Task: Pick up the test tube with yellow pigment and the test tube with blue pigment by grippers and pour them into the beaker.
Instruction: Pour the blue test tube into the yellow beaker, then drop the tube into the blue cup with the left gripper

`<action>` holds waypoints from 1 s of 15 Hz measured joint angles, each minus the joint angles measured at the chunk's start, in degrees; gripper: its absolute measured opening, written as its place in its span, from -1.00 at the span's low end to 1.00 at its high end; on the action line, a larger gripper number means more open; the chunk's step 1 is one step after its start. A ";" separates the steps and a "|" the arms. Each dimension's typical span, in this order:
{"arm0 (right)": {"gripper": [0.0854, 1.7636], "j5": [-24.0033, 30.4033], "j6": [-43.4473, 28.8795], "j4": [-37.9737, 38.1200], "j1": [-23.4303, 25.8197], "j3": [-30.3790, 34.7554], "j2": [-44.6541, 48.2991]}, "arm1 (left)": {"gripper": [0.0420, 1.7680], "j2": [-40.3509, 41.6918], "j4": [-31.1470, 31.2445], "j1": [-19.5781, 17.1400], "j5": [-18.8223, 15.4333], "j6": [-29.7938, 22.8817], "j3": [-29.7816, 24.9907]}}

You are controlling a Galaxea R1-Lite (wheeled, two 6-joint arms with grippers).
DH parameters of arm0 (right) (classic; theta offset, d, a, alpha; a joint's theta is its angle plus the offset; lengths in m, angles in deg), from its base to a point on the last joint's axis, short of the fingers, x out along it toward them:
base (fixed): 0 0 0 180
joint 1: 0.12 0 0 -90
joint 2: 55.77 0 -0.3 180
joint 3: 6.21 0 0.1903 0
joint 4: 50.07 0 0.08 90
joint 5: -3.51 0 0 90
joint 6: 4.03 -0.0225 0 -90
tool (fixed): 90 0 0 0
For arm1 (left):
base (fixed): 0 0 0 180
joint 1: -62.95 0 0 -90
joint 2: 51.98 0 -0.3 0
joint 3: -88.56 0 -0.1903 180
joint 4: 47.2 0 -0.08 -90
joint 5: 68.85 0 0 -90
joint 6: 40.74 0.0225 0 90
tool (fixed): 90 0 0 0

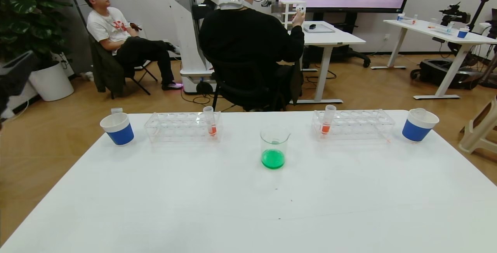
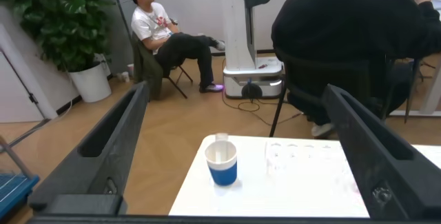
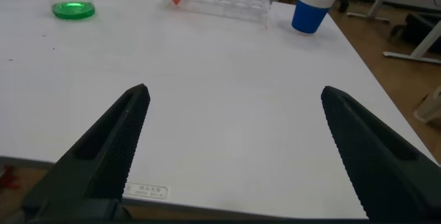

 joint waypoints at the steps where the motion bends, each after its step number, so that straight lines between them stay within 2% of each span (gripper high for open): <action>1: 0.97 -0.02 0.00 0.01 0.00 0.00 0.00 | 0.98 4.30 4.83 0.02 -0.15 -0.02 -0.39; 6: 0.97 -0.02 -0.02 0.01 0.00 0.00 0.00 | 0.98 27.54 27.67 0.91 -0.44 -0.38 -3.15; 8: 0.97 -0.02 -0.02 0.01 0.02 0.00 0.00 | 0.98 35.79 34.46 1.05 -0.63 -0.40 -4.66; 10: 0.97 0.00 0.00 0.01 0.00 0.00 0.00 | 0.98 42.46 36.50 0.83 -1.07 -0.94 -7.31; 11: 0.97 0.00 0.00 0.01 -0.02 0.00 0.00 | 0.98 45.54 36.00 0.57 -2.46 -2.01 -8.96; 14: 0.97 0.00 0.00 0.00 0.00 0.00 0.00 | 0.98 53.50 32.15 0.17 -10.40 -5.40 -15.06; 15: 0.97 0.00 -0.02 0.01 0.00 0.00 0.00 | 0.98 55.38 29.05 0.11 -11.64 -7.46 -18.07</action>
